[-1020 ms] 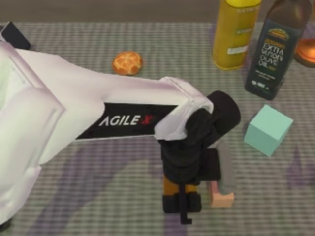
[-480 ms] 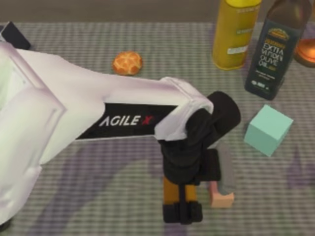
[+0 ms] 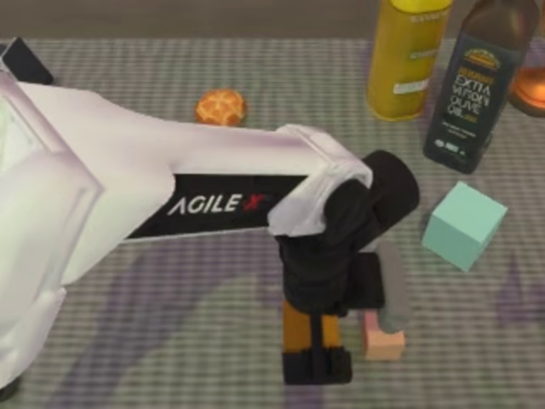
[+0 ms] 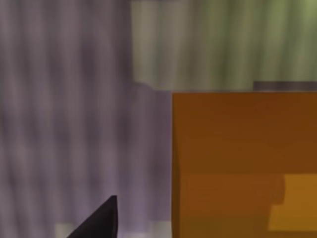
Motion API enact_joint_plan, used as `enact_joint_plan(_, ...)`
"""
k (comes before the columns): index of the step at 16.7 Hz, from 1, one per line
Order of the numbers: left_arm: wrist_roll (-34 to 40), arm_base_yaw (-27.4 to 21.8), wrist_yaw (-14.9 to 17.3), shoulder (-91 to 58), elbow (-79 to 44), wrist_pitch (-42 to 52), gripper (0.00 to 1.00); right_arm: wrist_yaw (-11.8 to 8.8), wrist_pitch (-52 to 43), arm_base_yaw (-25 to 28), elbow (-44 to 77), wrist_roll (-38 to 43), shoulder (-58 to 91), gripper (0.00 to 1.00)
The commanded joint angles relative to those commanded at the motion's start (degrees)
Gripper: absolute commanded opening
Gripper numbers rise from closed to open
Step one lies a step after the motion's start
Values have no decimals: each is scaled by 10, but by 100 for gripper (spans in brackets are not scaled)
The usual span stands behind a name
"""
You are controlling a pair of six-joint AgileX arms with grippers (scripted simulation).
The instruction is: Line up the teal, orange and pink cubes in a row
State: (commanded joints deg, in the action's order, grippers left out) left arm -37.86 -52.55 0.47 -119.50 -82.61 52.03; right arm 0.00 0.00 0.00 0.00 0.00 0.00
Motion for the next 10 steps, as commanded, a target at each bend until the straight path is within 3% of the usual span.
enact_joint_plan(6,2,10,0,39,-68,109,100,0,0,0,0,0,0,100)
enact_joint_plan(10,3,11,0,44,-74,119,100,0,0,0,0,0,0,100)
